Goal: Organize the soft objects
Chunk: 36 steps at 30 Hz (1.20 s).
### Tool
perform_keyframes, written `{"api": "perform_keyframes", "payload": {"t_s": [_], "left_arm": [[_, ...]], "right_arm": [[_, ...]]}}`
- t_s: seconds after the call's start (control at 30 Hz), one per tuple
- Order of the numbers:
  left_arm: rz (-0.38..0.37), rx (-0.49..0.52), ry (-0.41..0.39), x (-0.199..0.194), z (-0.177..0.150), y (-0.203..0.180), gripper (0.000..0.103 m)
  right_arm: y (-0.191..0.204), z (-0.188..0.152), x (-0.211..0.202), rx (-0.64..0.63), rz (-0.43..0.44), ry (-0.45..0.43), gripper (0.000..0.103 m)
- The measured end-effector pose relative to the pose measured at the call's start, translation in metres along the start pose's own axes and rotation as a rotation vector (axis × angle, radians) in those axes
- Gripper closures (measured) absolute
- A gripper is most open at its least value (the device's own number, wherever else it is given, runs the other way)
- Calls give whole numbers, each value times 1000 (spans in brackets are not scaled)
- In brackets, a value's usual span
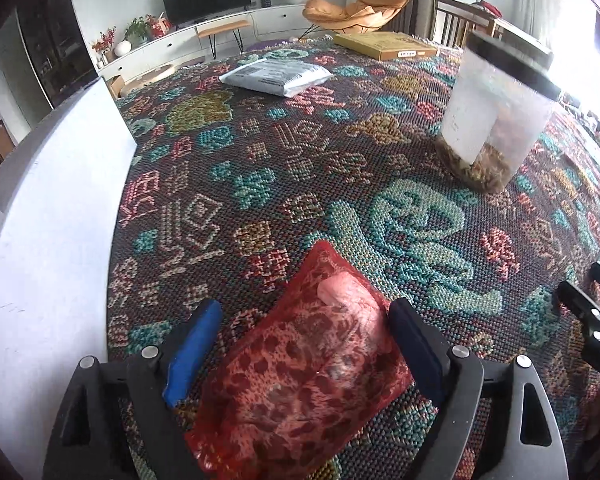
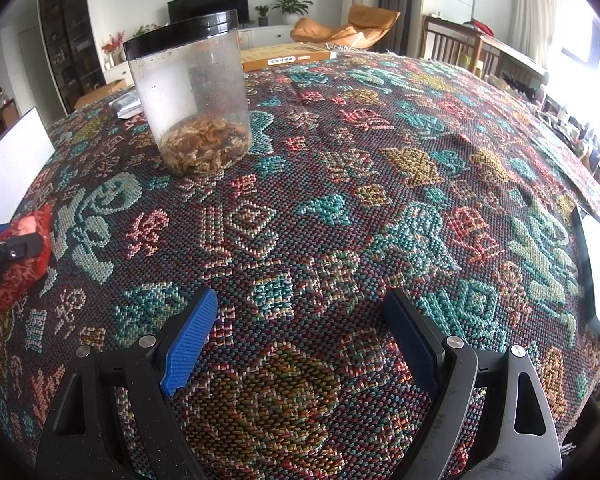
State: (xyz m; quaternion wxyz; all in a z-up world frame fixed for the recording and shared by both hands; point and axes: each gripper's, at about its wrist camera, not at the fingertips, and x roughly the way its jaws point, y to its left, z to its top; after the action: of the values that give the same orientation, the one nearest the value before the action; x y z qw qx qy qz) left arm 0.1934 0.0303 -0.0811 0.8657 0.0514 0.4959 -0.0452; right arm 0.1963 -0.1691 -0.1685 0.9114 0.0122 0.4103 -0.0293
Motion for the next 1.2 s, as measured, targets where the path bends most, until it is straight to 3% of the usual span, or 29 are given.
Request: {"api": "perform_keyframes", "payload": {"t_s": [0.2, 0.4, 0.6, 1.2], "left_arm": [[-24, -33, -37, 10, -6, 2, 0], [-21, -61, -75, 9, -10, 9, 0], [35, -189, -88, 17, 1, 31, 0], [43, -174, -89, 18, -1, 29, 0]], "right_arm": [[0, 0, 0, 0, 0, 0, 15], [0, 0, 0, 0, 0, 0, 15], [0, 0, 0, 0, 0, 0, 15], [0, 0, 0, 0, 0, -1, 15]]}}
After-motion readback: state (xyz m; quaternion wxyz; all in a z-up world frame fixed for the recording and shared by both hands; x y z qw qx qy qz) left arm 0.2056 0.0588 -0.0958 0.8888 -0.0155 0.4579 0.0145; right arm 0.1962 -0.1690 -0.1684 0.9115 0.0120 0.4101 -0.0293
